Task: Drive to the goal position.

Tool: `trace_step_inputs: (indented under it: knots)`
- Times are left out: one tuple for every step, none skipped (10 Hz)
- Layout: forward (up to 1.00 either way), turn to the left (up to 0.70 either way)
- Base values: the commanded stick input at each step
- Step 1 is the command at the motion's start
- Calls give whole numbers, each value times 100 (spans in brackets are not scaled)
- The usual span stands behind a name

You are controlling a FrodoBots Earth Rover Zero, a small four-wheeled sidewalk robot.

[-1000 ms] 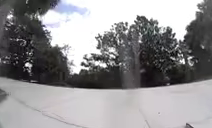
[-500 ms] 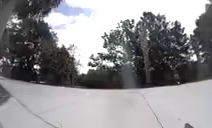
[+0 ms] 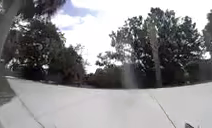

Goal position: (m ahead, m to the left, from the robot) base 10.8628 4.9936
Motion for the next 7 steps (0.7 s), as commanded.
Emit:
trace_step_inputs:
  knots:
    - [47,2]
    - [52,3]
    - [52,3]
    - [52,3]
    - [52,3]
    - [53,3]
    - [58,1]
